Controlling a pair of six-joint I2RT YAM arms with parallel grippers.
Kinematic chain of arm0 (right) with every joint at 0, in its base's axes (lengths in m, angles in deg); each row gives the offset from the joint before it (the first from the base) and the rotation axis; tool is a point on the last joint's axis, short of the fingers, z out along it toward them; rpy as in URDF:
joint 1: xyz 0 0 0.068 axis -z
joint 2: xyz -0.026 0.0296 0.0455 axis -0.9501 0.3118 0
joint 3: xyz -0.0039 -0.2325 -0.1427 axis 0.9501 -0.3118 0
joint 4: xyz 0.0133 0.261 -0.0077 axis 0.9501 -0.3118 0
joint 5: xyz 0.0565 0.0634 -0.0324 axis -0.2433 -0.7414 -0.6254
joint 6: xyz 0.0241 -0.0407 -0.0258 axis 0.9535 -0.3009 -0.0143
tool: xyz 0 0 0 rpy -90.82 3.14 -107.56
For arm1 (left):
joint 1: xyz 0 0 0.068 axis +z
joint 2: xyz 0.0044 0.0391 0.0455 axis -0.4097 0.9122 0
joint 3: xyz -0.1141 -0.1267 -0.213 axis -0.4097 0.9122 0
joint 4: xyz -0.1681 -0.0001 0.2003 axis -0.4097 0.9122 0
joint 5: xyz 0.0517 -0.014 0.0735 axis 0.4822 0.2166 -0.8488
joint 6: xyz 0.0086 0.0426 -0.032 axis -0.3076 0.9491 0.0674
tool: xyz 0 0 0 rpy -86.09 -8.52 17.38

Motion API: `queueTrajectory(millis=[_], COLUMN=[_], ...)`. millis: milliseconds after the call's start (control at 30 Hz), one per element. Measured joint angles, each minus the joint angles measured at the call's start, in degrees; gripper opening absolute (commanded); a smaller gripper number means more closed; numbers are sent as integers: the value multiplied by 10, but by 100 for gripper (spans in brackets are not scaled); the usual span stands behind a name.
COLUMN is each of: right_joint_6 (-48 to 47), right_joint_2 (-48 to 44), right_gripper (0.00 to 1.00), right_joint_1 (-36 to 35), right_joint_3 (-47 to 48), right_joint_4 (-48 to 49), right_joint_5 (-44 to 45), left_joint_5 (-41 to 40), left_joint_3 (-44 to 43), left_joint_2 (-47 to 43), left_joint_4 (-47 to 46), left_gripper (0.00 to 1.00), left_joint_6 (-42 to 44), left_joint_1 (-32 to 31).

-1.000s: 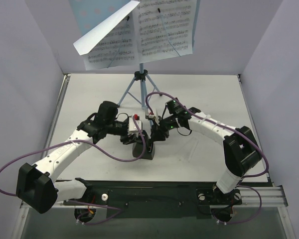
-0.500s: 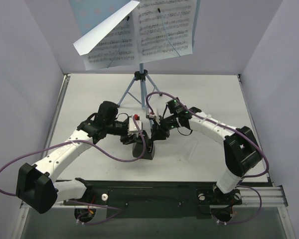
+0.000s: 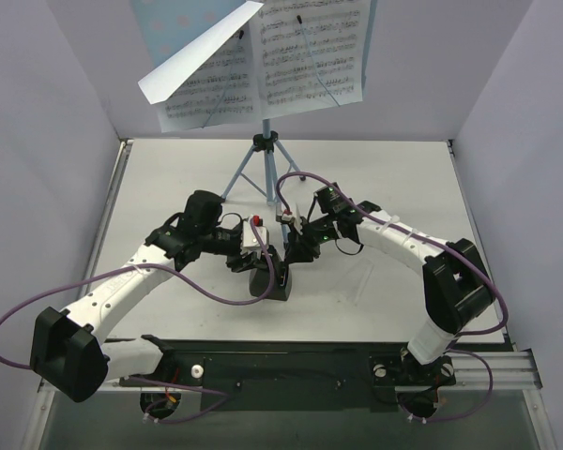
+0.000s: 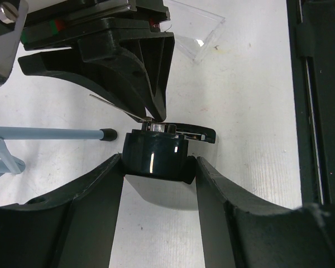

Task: Pack up the instrument practice props

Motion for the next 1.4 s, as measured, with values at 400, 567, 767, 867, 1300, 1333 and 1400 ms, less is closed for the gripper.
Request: queueTrajectory(millis=[400, 567, 767, 867, 1300, 1333, 1400], right_joint_6=[4, 4, 4, 3, -46, -57, -87], right_joint_2=[0, 0, 0, 0, 0, 0, -3], right_gripper=[11, 11, 11, 11, 11, 11, 11], right_joint_1=[-5, -13, -16, -19, -31, -31, -33], right_joint_3=[0, 0, 0, 2, 16, 16, 16], right_joint_4=[2, 5, 5, 5, -22, -25, -31], right_joint_5=[-1, -1, -1, 0, 20, 20, 24], left_joint_5=[-2, -2, -2, -1, -8, -10, -10], left_joint_3=[0, 2, 6, 10, 29, 31, 35], left_joint_2=[0, 0, 0, 0, -6, -7, -8], left_joint_4=[-2, -5, -19, -27, -66, -71, -81], left_gripper=[0, 0, 0, 0, 0, 0, 0], left_joint_6=[-3, -7, -19, -24, -54, -57, -64], left_joint_1=[0, 0, 0, -1, -2, -3, -4])
